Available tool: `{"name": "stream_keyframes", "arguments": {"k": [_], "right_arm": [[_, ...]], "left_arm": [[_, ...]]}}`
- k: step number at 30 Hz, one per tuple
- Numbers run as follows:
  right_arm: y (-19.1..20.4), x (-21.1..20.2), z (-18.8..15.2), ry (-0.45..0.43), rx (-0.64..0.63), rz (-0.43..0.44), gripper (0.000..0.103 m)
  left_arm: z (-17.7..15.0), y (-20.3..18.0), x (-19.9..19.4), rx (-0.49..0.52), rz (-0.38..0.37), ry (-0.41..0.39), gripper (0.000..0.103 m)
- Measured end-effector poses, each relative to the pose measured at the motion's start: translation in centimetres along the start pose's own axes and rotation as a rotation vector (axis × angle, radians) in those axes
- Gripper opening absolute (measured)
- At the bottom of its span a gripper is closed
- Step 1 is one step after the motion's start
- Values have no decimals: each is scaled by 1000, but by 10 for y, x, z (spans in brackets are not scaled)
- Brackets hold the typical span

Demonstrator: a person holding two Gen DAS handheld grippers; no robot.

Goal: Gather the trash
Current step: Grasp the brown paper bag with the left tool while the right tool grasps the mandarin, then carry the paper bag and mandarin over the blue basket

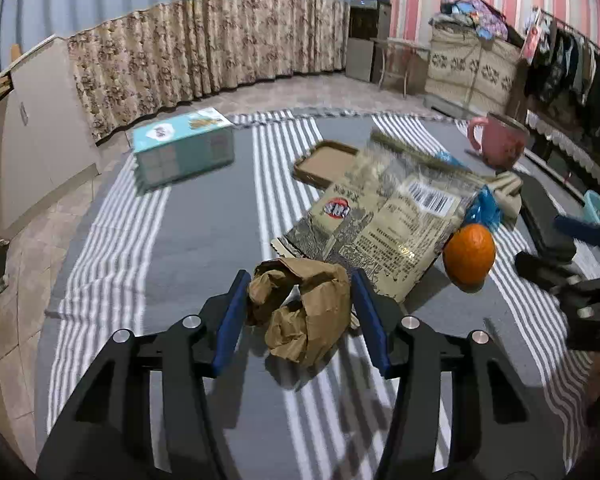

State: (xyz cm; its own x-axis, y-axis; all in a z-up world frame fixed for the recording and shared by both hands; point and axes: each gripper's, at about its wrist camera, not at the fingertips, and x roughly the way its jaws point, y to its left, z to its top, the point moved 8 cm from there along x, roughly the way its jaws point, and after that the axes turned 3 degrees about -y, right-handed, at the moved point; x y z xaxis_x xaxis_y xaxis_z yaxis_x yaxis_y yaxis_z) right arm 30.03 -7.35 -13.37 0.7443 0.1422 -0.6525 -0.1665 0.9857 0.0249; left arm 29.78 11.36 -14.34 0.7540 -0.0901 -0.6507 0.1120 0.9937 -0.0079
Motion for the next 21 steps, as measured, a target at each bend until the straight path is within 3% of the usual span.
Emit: {"name": "stream_keyframes", "arguments": {"k": [2,8,10,12,16,21], "right_arm": [[6,6,-1,14,-8,3,97],[30,26,1,65,-33,24,80],[36,33,0,85,-42,37,67],[40,38,-3,110,-42,54,45],[36,30,-2,88,-6,97,40],[18,4,3,29,-6,94,37]], "left_arm": [[3,10,-8,-12,8,-26,51],[3,51,-26,-30,46,-71,51],[1,61,-28,-41,66,-74,51],[2,73,-30,-63,72,-77,51],[5,82,-37,-99,78,-101,51],[20,64,-52,-72,90,-150,51]]}}
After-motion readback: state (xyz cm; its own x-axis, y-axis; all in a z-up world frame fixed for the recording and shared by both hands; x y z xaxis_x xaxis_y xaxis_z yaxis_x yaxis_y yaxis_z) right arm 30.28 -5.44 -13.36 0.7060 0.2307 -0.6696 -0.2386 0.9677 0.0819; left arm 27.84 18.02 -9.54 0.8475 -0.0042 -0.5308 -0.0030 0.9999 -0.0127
